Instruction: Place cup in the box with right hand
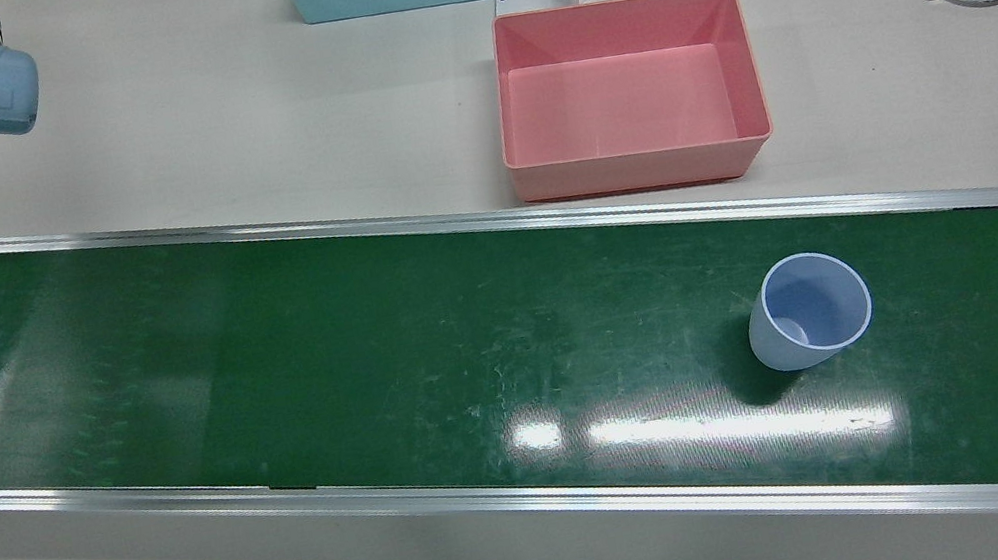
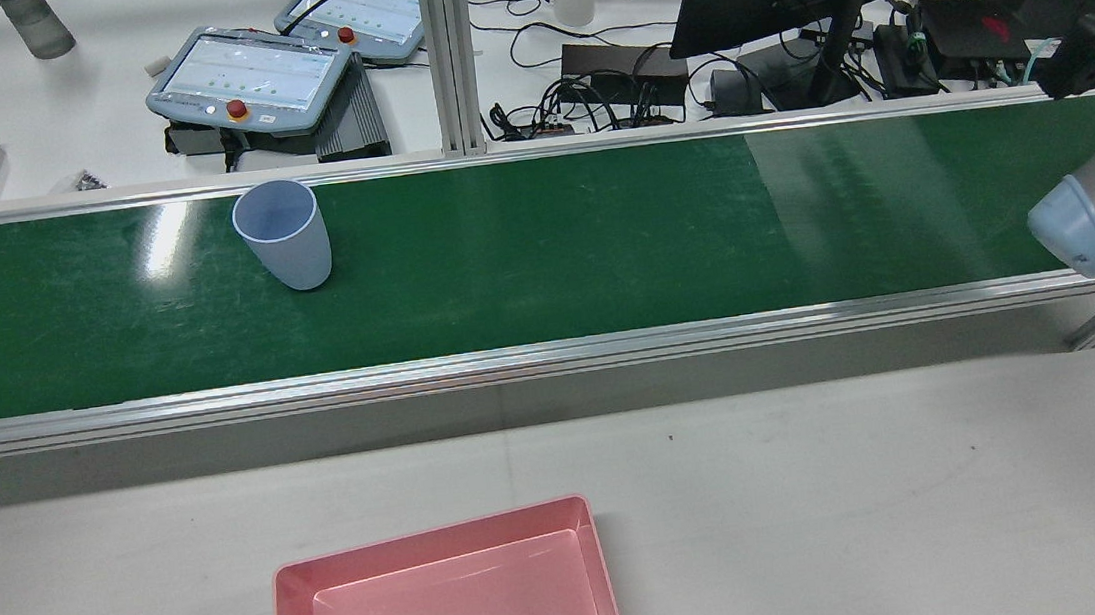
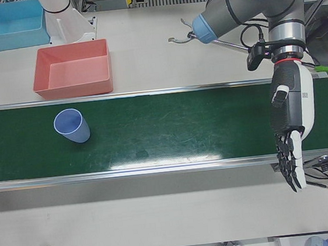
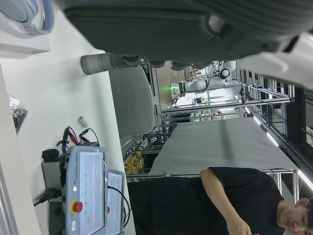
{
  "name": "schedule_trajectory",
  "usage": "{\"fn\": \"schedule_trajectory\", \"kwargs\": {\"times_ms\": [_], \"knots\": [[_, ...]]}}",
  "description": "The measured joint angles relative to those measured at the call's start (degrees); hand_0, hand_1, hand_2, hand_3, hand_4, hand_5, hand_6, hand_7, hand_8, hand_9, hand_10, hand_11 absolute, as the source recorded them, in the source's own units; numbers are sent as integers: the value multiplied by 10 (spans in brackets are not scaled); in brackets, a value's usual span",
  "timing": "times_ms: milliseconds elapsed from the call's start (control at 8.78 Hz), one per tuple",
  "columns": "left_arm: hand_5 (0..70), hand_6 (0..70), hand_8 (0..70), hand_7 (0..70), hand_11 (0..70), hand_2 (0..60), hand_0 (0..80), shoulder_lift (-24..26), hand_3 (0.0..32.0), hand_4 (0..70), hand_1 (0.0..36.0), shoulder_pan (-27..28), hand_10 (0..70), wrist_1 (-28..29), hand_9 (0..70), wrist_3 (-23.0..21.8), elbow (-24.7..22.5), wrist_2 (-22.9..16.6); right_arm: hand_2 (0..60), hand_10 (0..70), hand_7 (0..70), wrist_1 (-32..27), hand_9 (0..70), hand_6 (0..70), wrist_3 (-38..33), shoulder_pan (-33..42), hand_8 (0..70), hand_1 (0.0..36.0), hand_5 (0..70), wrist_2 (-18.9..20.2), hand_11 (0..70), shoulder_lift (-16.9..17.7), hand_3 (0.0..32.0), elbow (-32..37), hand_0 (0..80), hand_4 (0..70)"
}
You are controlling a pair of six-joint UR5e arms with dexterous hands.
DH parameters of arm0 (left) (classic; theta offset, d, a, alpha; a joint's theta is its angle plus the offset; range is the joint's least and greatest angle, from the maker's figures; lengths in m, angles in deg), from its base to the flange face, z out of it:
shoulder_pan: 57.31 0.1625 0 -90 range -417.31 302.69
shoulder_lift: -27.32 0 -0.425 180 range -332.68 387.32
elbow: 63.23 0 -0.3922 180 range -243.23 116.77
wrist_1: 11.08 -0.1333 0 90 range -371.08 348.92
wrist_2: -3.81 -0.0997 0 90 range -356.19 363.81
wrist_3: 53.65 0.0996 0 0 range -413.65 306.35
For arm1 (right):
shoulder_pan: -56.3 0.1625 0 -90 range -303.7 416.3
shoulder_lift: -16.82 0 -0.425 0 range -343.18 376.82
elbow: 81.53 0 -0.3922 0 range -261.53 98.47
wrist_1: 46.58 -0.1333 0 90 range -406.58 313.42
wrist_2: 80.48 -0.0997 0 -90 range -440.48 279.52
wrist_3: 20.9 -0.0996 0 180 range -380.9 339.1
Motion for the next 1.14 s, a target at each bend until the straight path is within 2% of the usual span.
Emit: {"fn": "schedule_trajectory", "kwargs": {"times_ms": [342,797,1139], "knots": [[0,0,0,0,0,0,0,0,0,0,0,0,0,0,0,0,0,0,0,28,378,0,66,64,0,1,2,95,44,0,56,1,96,-1,535,267],[0,0,0,0,0,0,0,0,0,0,0,0,0,0,0,0,0,0,0,32,401,0,77,69,0,0,6,94,44,0,61,1,90,1,535,275],[0,0,0,0,0,0,0,0,0,0,0,0,0,0,0,0,0,0,0,31,386,0,71,66,0,1,3,97,45,0,60,1,88,1,537,269]]}}
